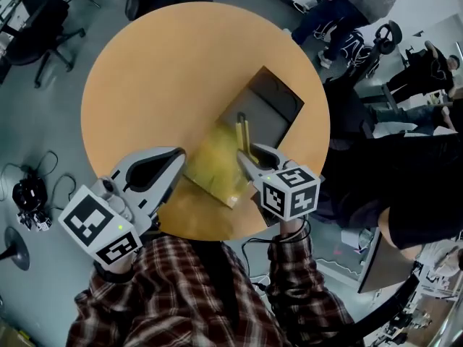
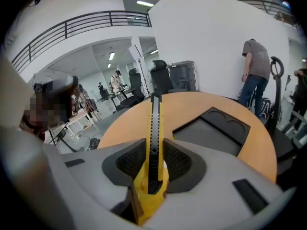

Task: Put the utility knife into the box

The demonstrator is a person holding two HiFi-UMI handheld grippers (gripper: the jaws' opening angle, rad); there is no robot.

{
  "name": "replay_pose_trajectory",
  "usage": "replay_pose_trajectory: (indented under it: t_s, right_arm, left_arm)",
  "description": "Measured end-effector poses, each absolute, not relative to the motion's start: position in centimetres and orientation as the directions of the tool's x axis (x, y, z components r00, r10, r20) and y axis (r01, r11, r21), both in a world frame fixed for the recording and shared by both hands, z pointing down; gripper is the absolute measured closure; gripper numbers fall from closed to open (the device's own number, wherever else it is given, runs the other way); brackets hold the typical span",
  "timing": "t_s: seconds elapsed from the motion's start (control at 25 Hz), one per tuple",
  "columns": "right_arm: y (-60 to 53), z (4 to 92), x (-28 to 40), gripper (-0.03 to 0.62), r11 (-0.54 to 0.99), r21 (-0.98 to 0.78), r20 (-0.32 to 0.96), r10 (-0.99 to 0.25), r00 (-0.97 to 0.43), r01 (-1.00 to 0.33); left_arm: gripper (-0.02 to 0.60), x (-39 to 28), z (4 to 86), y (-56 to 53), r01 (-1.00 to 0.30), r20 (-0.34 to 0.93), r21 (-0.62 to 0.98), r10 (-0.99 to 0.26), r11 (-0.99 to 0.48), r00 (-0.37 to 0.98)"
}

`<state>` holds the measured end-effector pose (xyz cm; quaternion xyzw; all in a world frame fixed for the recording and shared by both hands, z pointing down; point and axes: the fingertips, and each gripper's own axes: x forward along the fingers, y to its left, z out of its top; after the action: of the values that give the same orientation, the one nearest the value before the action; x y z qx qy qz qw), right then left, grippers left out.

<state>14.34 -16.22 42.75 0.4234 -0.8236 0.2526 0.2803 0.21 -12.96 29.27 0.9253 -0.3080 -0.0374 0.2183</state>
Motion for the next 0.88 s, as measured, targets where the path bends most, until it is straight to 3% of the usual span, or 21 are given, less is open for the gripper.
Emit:
replay_pose_trajectory:
  t_s: [0.52,0.88]
  right_arm:
    - [-15.5,54.9,15.7,0.471,0.528,-0.160,0.858,-0.344,-0.382,-0.834]
    - [-15.5,59.0,15.9,0.470,0.640,-0.098,0.932,-0.210,-0.296,-0.762]
  left_arm:
    - [0.571,-0.5,32.0,-12.9,-0.579,0.106,0.453,-0.604,-0.678,0.790]
    - [0.571,-0.9,32.2,-12.9,-0.616,0.124,0.451,-0.638,-0.646,0.760]
